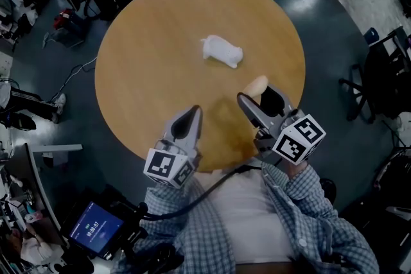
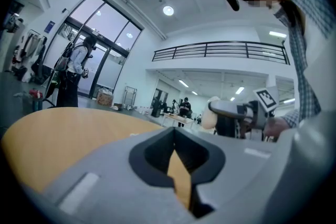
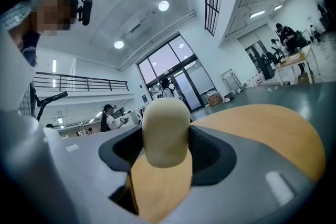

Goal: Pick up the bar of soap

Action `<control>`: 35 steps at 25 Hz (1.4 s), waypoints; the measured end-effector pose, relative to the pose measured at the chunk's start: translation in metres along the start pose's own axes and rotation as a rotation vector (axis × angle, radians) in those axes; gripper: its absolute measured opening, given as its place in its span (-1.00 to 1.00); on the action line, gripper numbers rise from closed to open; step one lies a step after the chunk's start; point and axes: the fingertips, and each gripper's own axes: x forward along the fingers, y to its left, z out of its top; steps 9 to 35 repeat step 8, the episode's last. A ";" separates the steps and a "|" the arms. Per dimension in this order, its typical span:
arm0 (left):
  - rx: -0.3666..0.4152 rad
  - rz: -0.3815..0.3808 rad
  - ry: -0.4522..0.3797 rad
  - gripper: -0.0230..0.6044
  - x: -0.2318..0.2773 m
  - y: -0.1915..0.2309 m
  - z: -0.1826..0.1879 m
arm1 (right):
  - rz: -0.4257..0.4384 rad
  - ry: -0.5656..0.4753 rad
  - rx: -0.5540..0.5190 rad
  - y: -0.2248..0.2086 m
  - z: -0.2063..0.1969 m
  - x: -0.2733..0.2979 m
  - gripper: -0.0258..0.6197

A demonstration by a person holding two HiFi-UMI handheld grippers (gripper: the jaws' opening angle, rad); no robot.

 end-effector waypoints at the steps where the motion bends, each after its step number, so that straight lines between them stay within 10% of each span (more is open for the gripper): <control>1: -0.003 0.002 0.002 -0.93 0.001 0.001 0.001 | 0.002 0.000 0.004 0.000 0.000 0.001 -0.08; 35: -0.019 0.010 0.007 -0.93 0.000 0.006 -0.002 | 0.005 0.014 -0.006 0.003 -0.003 0.005 -0.07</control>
